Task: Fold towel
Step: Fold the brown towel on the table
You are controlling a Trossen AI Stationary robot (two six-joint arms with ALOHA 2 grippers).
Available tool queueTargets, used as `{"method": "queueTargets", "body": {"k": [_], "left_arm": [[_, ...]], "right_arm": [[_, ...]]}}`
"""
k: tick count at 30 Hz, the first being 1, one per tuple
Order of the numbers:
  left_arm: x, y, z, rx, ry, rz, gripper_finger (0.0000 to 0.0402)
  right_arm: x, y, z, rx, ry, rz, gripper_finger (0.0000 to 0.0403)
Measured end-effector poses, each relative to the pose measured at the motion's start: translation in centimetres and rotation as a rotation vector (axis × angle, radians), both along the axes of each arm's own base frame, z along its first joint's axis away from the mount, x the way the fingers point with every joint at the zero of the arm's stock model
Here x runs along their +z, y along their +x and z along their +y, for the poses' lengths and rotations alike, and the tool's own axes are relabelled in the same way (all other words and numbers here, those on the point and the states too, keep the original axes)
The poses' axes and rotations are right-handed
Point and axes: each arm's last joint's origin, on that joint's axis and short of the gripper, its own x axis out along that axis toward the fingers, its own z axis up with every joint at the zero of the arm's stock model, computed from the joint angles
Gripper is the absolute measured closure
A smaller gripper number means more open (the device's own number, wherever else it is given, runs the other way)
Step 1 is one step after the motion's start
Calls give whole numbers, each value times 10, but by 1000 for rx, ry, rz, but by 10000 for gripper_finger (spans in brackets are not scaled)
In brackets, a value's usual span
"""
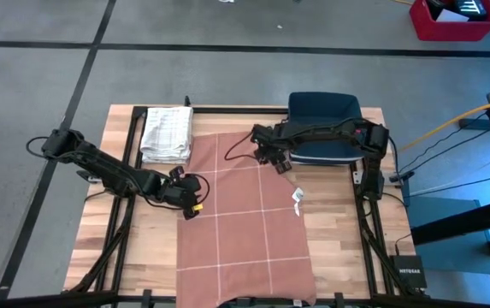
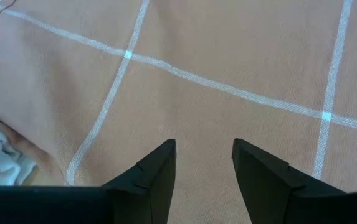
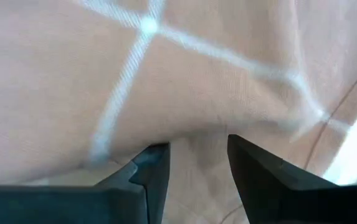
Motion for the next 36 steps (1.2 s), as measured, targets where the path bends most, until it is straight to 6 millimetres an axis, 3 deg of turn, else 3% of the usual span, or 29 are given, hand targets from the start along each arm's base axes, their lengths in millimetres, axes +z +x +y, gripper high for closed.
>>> {"method": "queueTargets", "body": {"k": [6,10,14,21,24,30,33,36], "left_arm": [[0,0,0,1,-1,-2,251],[0,0,0,1,-3,-5,251],[0,0,0,2,-3,-4,251],[0,0,0,2,-3,-4,251],[0,0,0,-8,4,1,251],[18,0,-1,-28,6,-15,251],[33,0,-6,-53,-6,-62,251],[39,-2,-11,-88,-22,-90,251]], "right_arm": [[-25,1,-3,-14,-22,87,240],[-40,4,-9,2,-216,185,240],[-42,3,-14,36,-362,258,240],[-38,6,-12,45,-400,287,240],[-18,10,1,40,-298,293,240],[63,26,36,-155,-132,100,240],[99,24,69,-264,151,-24,240],[121,16,113,-270,373,-80,240]]}}
